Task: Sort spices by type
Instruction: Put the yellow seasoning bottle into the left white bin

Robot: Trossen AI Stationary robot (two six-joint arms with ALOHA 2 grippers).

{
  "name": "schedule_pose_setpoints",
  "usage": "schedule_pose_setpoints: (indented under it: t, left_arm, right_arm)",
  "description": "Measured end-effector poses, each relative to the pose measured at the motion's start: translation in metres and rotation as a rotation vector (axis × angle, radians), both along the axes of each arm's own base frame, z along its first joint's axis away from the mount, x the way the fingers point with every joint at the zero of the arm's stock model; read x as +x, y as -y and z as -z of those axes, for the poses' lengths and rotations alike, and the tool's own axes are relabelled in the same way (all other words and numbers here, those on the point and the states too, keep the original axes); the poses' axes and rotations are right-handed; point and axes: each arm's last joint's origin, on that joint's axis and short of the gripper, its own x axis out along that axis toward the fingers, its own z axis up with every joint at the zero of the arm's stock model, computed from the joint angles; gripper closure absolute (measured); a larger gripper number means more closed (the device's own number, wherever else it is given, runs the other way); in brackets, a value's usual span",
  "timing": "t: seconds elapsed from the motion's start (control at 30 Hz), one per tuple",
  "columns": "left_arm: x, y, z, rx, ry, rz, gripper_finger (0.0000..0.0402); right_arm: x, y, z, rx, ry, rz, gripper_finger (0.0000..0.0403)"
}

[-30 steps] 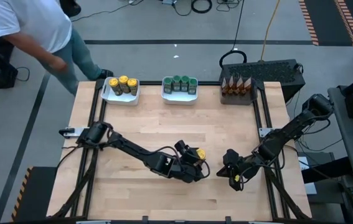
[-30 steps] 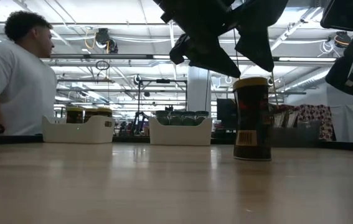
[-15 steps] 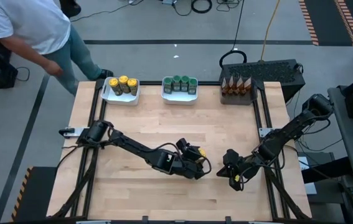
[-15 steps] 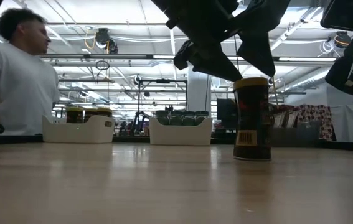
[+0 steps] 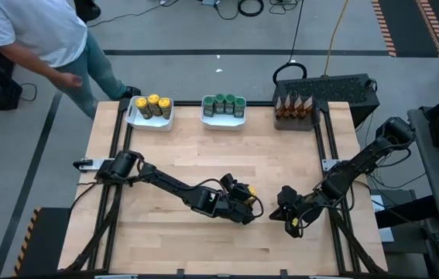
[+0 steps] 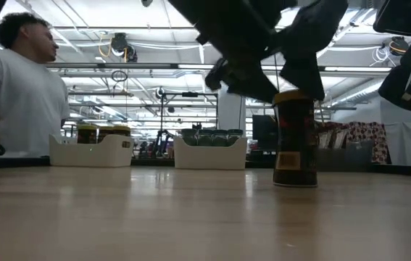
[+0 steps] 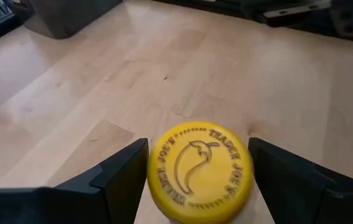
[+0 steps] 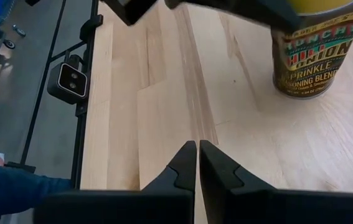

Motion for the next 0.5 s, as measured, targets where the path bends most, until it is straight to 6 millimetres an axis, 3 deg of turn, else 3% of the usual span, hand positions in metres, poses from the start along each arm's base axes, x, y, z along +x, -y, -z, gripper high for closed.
schedule_pose_setpoints:
  t: [0.17, 0.5]
  left_arm:
    - [0.0031, 0.0014, 0.0101, -0.041, 0.009, -0.004, 0.0123]
    - [0.0034, 0.0002, 0.0112, -0.066, 0.02, -0.03, 0.0123]
  right_arm:
    - [0.0002, -0.0001, -0.0002, 0.003, 0.002, 0.001, 0.0403]
    - [-0.0001, 0.0, 0.0002, 0.004, -0.002, 0.002, 0.0403]
